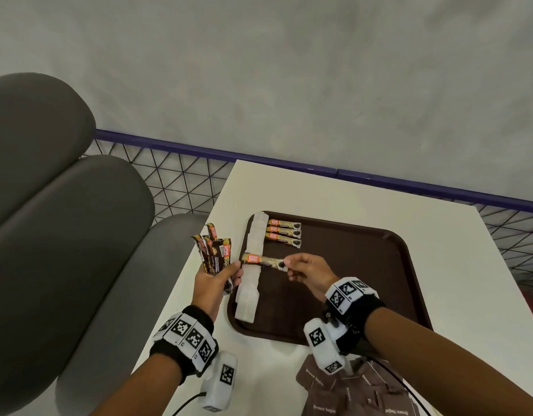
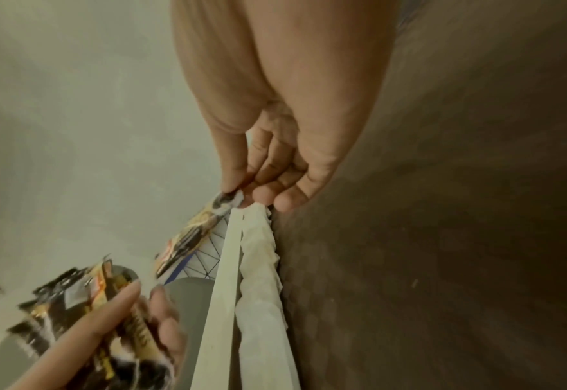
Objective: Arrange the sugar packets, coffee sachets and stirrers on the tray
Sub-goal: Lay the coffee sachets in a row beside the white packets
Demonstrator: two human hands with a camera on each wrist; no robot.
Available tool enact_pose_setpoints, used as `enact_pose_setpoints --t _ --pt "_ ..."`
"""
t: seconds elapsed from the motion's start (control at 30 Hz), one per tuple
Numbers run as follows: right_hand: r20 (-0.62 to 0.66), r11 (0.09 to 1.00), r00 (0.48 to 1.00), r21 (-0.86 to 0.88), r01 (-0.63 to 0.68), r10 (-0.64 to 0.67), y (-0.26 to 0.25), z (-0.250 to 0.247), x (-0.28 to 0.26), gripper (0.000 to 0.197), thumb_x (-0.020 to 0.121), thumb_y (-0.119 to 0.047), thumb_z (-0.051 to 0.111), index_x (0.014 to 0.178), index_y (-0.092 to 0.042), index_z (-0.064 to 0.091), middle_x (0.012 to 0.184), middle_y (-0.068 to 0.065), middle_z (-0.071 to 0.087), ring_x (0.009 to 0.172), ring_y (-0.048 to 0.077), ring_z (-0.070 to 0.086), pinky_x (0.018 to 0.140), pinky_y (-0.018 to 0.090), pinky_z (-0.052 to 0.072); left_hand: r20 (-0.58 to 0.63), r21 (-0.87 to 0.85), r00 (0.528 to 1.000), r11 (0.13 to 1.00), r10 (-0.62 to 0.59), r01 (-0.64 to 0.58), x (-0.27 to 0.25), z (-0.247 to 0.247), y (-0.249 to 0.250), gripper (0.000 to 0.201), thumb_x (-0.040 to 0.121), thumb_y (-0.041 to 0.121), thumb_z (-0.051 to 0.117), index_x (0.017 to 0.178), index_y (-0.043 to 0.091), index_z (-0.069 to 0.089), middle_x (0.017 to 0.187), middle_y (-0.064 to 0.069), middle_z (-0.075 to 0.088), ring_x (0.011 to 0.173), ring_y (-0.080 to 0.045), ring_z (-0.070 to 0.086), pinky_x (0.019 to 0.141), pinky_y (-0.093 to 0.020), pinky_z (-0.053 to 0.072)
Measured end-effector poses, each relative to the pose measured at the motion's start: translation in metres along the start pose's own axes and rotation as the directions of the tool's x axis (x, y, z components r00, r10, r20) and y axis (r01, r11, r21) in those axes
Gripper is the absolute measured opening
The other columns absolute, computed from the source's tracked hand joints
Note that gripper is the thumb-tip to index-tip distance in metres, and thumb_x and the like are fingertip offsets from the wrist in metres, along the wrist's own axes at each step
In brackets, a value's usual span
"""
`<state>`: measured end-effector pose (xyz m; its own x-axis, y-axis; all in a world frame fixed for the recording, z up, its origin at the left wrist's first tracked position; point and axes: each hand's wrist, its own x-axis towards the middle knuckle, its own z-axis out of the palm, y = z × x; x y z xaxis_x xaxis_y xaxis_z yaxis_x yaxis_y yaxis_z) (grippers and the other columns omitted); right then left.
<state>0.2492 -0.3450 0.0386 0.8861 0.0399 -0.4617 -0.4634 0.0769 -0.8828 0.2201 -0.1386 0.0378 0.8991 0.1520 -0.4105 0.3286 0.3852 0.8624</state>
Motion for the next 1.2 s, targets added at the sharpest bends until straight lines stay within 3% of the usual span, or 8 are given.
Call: enact_pose_setpoints --t 0.13,0.23,0.4,0.57,0.73,0.83,1.03,1.2 --pt "-0.265 0.984 0.961 -0.176 0.027 -0.074 -0.002 -0.018 0.026 0.018 0.085 -0.002 0.060 0.071 -0.013 0.062 0.071 0.003 0.060 0.058 0.009 0.050 0.051 0.015 0.044 0.008 0.037 1.000 0.999 -0.019 0.018 0.002 -0.009 -0.001 0.028 0.079 0.006 0.070 0.106 0.003 0.060 0.087 -0.014 0.069 0.075 -0.021 0.069 0.065 -0.026 0.058" --pt "-0.360 0.963 0.929 -0.270 -0.021 -0.081 0.000 -0.025 0.044 0.020 0.084 -0.005 0.062 0.067 -0.016 0.061 0.066 0.001 0.059 0.056 0.009 0.049 0.052 0.016 0.042 -0.001 0.095 1.000 0.995 -0.015 0.015 0.002 -0.022 -0.002 0.019 0.079 0.007 0.070 0.096 0.003 0.064 0.077 -0.012 0.070 0.078 -0.028 0.065 0.084 -0.043 0.052" --pt "-0.457 0.923 0.884 -0.373 -0.090 -0.099 0.005 -0.020 0.062 0.006 0.083 -0.008 0.064 0.085 -0.006 0.069 0.083 0.004 0.063 0.078 0.015 0.056 0.074 0.023 0.042 -0.014 0.081 1.000 0.996 -0.023 0.024 0.008 -0.034 -0.004 0.038 0.079 0.006 0.070 0.115 0.001 0.057 0.090 -0.014 0.069 0.084 -0.027 0.067 0.082 -0.037 0.054" --pt "-0.482 0.903 0.872 -0.407 -0.140 -0.083 0.007 -0.012 0.070 0.013 0.083 -0.011 0.064 0.091 -0.001 0.068 0.096 0.011 0.069 0.093 0.024 0.062 0.075 0.024 0.043 0.003 0.074 1.000 0.997 -0.011 0.011 0.010 -0.035 -0.006 0.038 0.081 0.005 0.068 0.117 0.004 0.056 0.095 -0.014 0.068 0.086 -0.026 0.068 0.074 -0.031 0.055" --pt "-0.507 0.890 0.860 -0.418 -0.183 -0.061 0.008 -0.014 0.075 0.016 0.083 -0.015 0.065 0.093 -0.003 0.067 0.099 0.011 0.068 0.094 0.025 0.061 0.076 0.029 0.045 0.030 0.065 0.999 0.998 -0.024 0.022 0.010 -0.029 -0.005 0.025 0.081 0.002 0.066 0.105 0.006 0.059 0.084 -0.010 0.067 0.083 -0.027 0.065 0.088 -0.045 0.052" --pt "-0.522 0.896 0.850 -0.410 -0.169 -0.079 0.008 -0.014 0.075 0.012 0.082 -0.015 0.065 0.090 -0.005 0.064 0.100 0.011 0.067 0.094 0.026 0.060 0.076 0.029 0.044 0.055 0.061 0.998 0.998 -0.028 0.025 0.009 -0.026 -0.005 0.030 0.082 0.002 0.065 0.111 0.003 0.057 0.084 -0.011 0.066 0.083 -0.026 0.065 0.083 -0.040 0.054" --pt "-0.517 0.906 0.839 -0.418 -0.072 -0.172 0.009 -0.015 0.070 0.017 0.081 -0.017 0.068 0.093 -0.012 0.056 0.087 0.004 0.057 0.101 0.029 0.057 0.084 0.033 0.044 0.075 0.050 0.995 0.997 -0.062 0.058 0.004 -0.023 -0.003 0.025 0.082 0.003 0.066 0.106 0.006 0.060 0.091 -0.016 0.066 0.090 -0.030 0.064 0.091 -0.047 0.051" --pt "-0.404 0.874 0.850 -0.470 0.123 -0.337 0.007 -0.001 0.052 0.015 0.082 -0.012 0.065 0.093 -0.015 0.055 0.084 0.004 0.055 0.097 0.025 0.052 0.083 0.032 0.043 0.081 0.012 0.996 0.999 -0.048 0.047 -0.002 -0.017 0.001 0.025 0.083 -0.002 0.063 0.106 0.005 0.060 0.094 -0.012 0.064 0.089 -0.024 0.062 0.078 -0.038 0.058"
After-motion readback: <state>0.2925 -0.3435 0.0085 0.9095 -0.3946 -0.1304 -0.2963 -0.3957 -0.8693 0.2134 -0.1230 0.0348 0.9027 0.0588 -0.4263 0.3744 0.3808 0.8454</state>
